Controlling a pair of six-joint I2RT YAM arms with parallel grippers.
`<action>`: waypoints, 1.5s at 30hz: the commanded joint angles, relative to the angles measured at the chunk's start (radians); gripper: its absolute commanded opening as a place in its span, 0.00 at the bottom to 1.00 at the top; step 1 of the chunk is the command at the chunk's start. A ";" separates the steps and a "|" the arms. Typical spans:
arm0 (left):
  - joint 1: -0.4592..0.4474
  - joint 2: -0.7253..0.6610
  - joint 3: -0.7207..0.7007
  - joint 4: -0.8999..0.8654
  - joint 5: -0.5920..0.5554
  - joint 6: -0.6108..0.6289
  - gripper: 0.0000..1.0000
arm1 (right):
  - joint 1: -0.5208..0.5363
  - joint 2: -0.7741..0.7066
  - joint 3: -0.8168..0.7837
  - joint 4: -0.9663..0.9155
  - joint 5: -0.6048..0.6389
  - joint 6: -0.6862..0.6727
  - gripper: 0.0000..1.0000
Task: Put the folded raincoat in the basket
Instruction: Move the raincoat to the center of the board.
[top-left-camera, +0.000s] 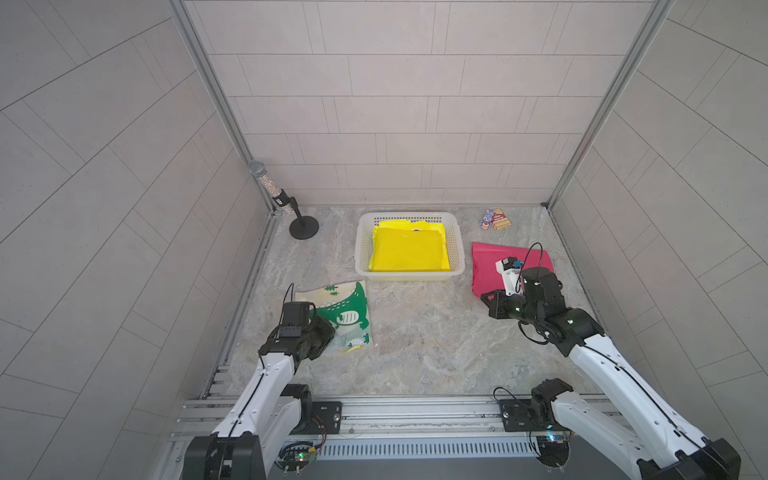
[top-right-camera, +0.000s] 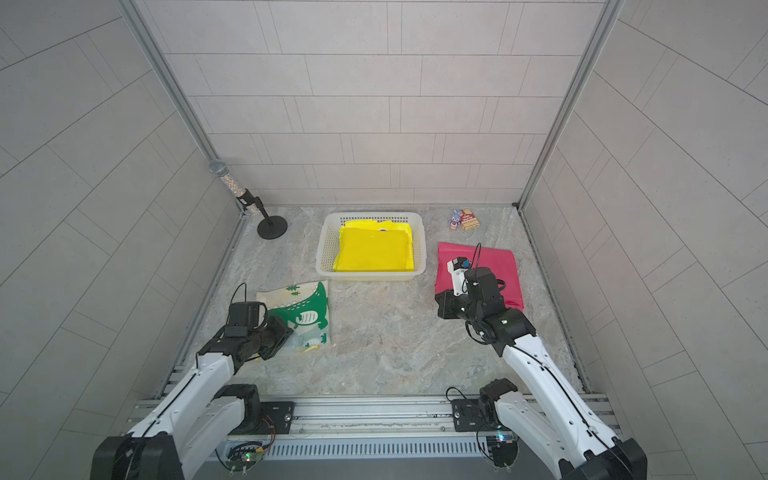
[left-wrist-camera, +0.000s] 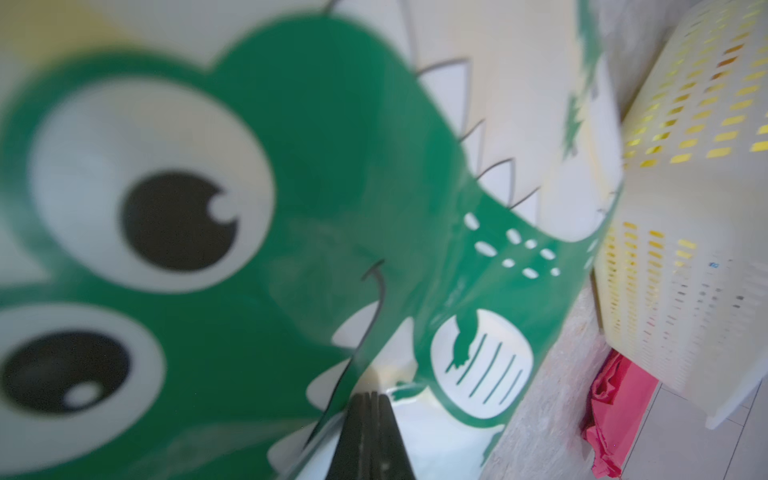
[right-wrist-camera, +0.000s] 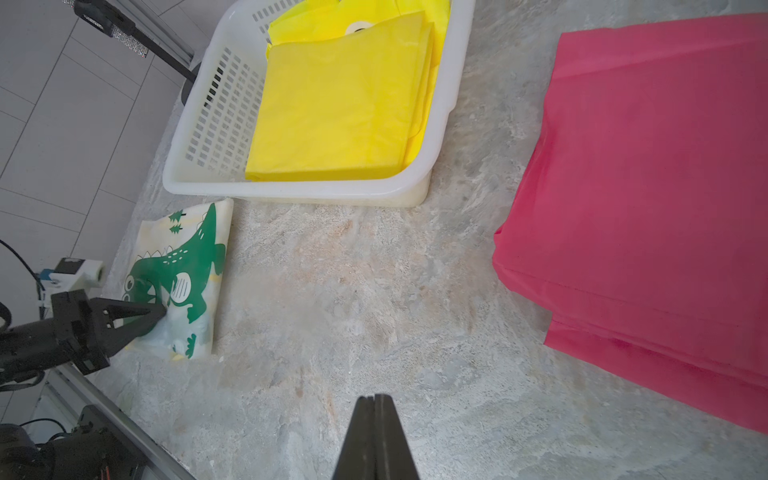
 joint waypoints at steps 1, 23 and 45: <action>-0.050 -0.014 -0.063 -0.051 0.005 -0.058 0.00 | 0.001 -0.013 -0.008 -0.022 -0.022 0.025 0.01; -0.208 -0.007 0.371 -0.273 -0.048 0.077 0.42 | 0.305 0.253 0.086 0.131 -0.012 0.126 0.60; 0.281 0.012 0.296 -0.239 0.068 0.191 1.00 | 0.575 1.144 0.548 0.567 -0.074 0.306 0.73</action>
